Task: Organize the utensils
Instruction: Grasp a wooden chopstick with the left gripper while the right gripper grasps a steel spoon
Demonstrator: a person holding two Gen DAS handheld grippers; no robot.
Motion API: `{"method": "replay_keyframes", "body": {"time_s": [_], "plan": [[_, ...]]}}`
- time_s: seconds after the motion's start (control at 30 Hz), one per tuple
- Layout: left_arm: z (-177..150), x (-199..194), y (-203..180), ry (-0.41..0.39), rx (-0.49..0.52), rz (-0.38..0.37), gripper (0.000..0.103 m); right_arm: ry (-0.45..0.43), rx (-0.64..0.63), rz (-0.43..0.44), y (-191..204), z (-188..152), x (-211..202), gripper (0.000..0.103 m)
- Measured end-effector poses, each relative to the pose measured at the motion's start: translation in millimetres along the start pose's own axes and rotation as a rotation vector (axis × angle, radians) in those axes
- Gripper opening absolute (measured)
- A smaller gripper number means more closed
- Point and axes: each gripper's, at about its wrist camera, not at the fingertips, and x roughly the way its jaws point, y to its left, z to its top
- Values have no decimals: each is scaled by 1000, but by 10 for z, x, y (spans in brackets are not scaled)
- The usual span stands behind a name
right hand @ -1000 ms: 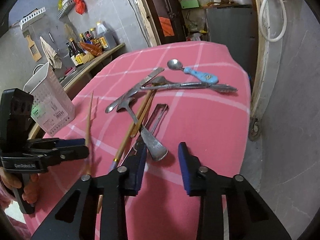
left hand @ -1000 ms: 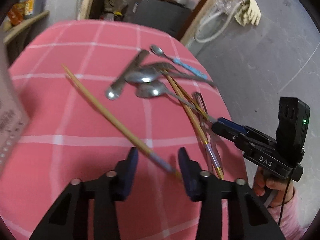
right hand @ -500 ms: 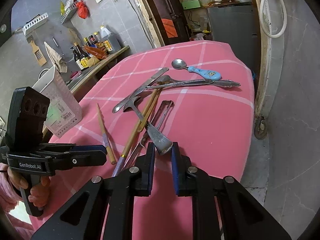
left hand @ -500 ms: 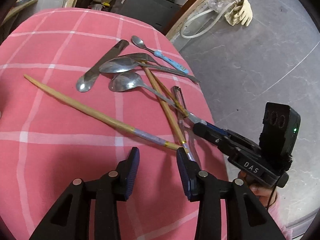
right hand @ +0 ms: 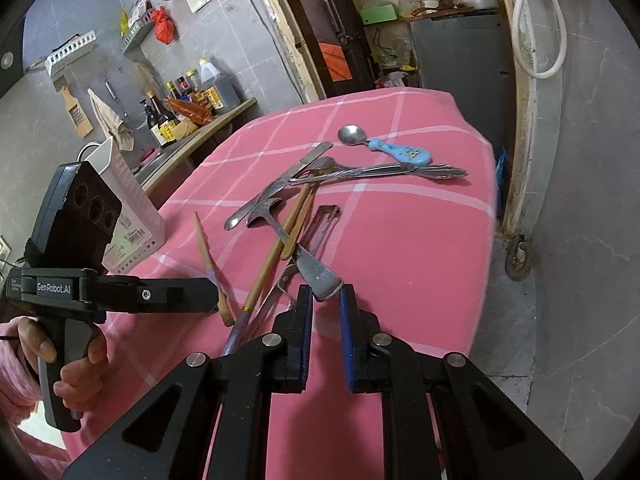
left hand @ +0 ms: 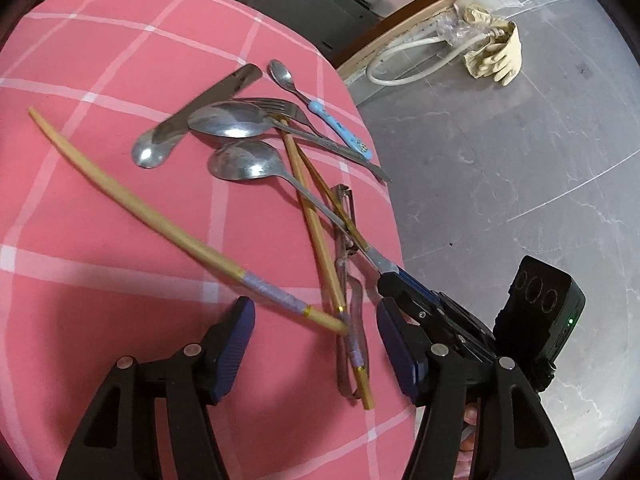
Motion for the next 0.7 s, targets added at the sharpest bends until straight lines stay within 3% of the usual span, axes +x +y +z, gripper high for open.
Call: {"method": "replay_keyframes", "body": {"time_s": [0.27, 0.5, 0.7], "plan": [[91, 125, -57, 2, -13, -15, 59, -2, 11, 16, -29, 21, 2, 12], [114, 120, -61, 9, -2, 27, 45, 19, 22, 36, -73, 14, 70, 12], [119, 118, -47, 9, 0, 32, 40, 25, 43, 72, -95, -19, 116, 12]]}}
